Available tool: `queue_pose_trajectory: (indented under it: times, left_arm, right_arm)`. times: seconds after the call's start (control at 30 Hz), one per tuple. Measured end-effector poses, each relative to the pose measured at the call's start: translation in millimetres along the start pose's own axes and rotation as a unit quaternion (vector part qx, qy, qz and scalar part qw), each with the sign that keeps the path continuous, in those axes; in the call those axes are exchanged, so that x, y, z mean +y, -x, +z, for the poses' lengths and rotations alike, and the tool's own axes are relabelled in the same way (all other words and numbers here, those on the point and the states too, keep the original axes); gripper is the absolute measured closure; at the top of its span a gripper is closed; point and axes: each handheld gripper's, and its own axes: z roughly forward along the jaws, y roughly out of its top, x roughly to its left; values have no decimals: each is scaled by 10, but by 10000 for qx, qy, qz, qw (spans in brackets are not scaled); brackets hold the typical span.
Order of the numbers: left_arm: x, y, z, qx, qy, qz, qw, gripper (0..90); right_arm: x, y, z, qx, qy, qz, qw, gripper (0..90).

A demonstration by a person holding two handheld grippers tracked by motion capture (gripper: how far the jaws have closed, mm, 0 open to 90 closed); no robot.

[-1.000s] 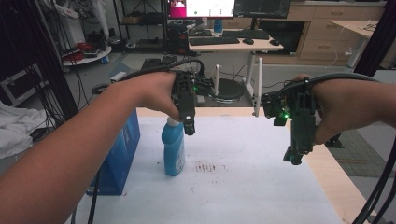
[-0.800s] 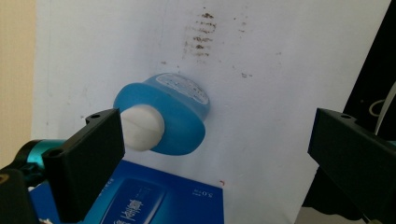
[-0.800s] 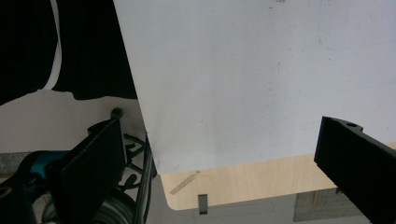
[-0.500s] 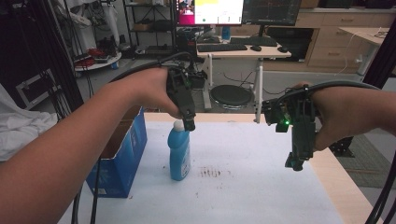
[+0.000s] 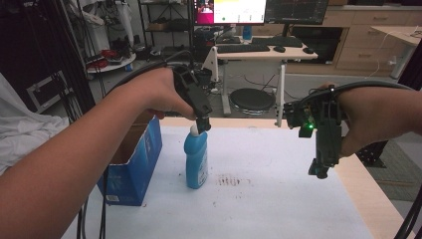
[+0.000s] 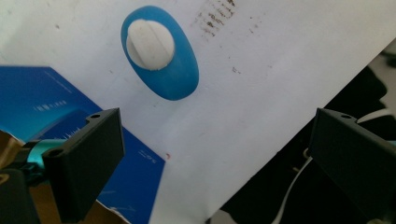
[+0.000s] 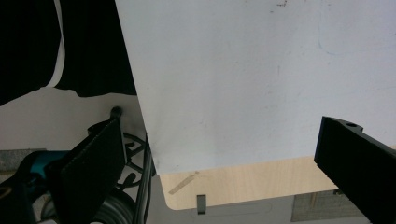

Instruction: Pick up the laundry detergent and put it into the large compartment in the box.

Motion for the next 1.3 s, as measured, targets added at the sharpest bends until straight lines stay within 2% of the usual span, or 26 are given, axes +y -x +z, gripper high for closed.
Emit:
queue_pose_trajectory:
  times: [0.1,0.2,0.23,0.3,0.33,0.37,0.4,0.43,0.53,0.57,0.63,0.67,0.77,0.9,1.0,1.3]
  left_arm:
    - [-14,-33,40,11,-46,-397,9992,37]
    - [-8,-44,73,58,-39,-704,9975,37]
    - [-3,-46,77,88,-50,-744,9972,37]
    - [7,-45,88,78,-7,-856,9963,37]
    - [14,-48,95,82,-5,-901,9959,37]
    - [19,-53,110,56,12,-982,9952,37]
    - [26,-60,128,37,18,-1046,9945,37]
    - [34,-64,147,21,8,-1096,9940,37]
    - [65,-80,212,19,-50,-1235,9923,37]
    - [77,-82,229,56,-75,-1265,9919,37]
    - [100,-89,260,150,-122,-1360,9905,37]
    - [108,-89,271,182,-113,-1420,9896,37]
    - [141,-114,300,316,-114,-1542,9875,37]
    - [182,-154,385,254,-68,-1683,9854,37]
    - [216,-167,467,229,-98,-1728,9846,37]
    - [303,-233,597,369,-104,-1829,9824,37]
  right_arm:
    - [-2,0,4,32,-8,31,10000,12]
    - [0,-6,0,45,-49,59,10000,12]
    - [-1,3,-3,27,-80,-31,10000,12]
    - [10,-13,-8,61,-69,55,9999,12]
    - [11,-1,-5,37,-74,-33,10000,12]
    - [19,-14,-2,94,-48,80,9999,12]
    - [23,2,-3,74,-101,-14,9999,12]
    - [35,-12,2,104,-90,85,9999,12]
    - [56,0,14,58,-137,-31,9999,12]
    - [65,-13,18,80,-109,43,9999,12]
    - [72,-5,18,85,-153,-70,9998,12]
    - [78,-21,21,99,-118,27,9999,12]
    - [83,-22,23,102,-139,18,9999,12]
    - [83,-9,26,99,-166,-48,9998,12]
    - [86,-18,27,105,-147,-43,9998,12]
    - [80,-21,72,162,-167,-20,9997,12]
